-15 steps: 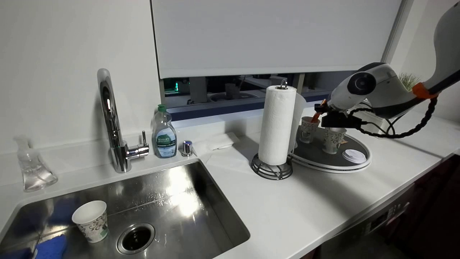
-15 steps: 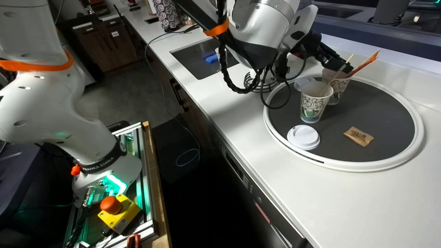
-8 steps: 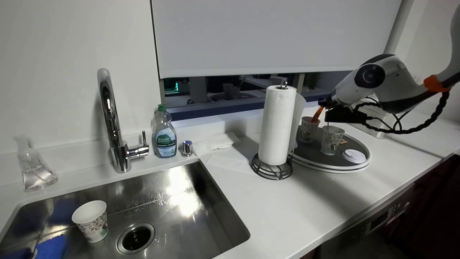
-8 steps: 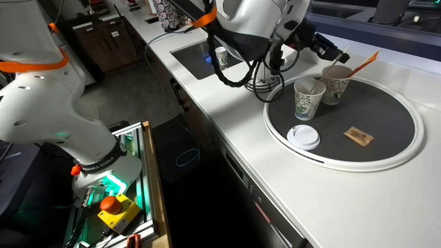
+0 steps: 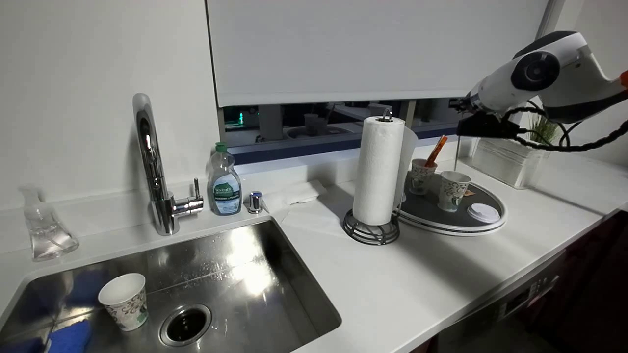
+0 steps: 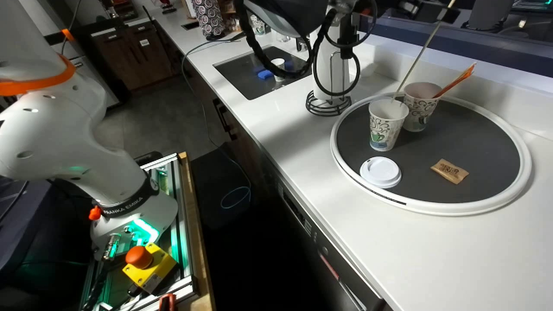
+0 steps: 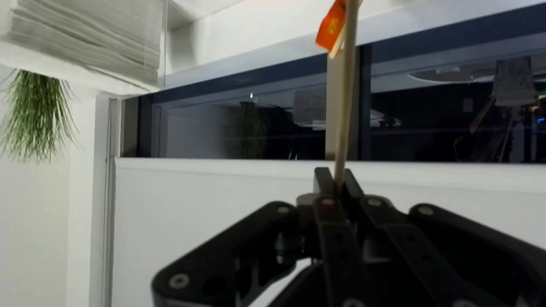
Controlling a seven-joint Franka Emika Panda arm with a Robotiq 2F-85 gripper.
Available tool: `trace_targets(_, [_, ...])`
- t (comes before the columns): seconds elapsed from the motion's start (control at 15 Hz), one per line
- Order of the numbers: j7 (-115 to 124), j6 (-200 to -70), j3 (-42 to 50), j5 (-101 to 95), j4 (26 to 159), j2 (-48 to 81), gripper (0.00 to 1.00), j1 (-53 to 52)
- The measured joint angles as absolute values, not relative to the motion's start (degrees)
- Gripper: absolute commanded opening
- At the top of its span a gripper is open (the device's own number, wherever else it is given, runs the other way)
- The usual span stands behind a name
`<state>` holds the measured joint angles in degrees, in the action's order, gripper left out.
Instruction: Place the wooden stirrers in the coffee cup at the back.
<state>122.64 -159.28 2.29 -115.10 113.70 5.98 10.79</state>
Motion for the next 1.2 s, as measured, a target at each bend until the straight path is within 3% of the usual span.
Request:
trace_targets(0.4, [136.76,-151.95,0.54,-124.63,112.9,3.91,0.02,9.84])
trace_targets(0.73, [149.5,-138.08,-1.8,-130.73,110.76,10.22,0.02,6.97])
trace_targets(1.13, [152.16,-134.83,-1.82,-130.75,107.92,17.85,0.02,5.93])
trace_targets(1.2, [152.28,-134.83,-1.82,-130.75,107.51,18.8,0.31,5.93])
